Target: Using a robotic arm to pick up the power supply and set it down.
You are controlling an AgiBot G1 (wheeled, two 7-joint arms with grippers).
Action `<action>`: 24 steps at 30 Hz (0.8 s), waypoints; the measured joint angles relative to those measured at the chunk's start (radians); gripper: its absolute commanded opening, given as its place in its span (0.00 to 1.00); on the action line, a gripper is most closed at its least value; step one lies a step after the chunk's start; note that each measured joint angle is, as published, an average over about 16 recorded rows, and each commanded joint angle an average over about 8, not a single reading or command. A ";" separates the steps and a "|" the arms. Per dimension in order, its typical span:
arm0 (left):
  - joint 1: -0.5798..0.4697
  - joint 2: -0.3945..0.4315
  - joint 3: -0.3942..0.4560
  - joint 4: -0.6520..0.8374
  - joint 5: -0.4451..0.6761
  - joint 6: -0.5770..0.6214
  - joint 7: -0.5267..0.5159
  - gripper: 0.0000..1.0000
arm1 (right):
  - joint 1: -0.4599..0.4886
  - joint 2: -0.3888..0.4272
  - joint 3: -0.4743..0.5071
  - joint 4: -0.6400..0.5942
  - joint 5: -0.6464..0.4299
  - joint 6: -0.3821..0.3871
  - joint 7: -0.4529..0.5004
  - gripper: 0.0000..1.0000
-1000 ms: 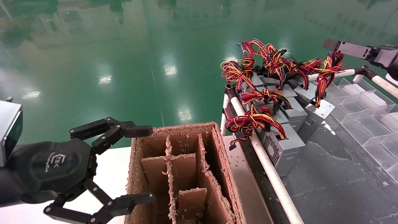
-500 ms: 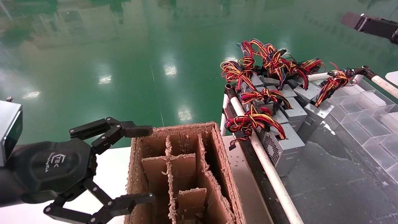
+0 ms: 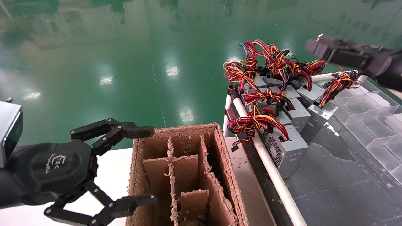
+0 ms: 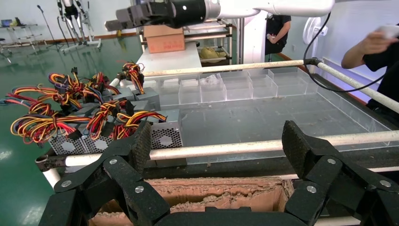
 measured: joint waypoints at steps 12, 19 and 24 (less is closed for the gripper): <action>0.000 0.000 0.000 0.000 0.000 0.000 0.000 1.00 | -0.160 0.034 0.176 0.251 -0.080 -0.037 0.007 1.00; 0.000 0.000 0.000 0.000 0.000 0.000 0.000 1.00 | -0.253 0.054 0.279 0.398 -0.127 -0.059 0.011 1.00; 0.000 0.000 0.000 0.000 0.000 0.000 0.000 1.00 | -0.320 0.068 0.352 0.502 -0.161 -0.074 0.014 1.00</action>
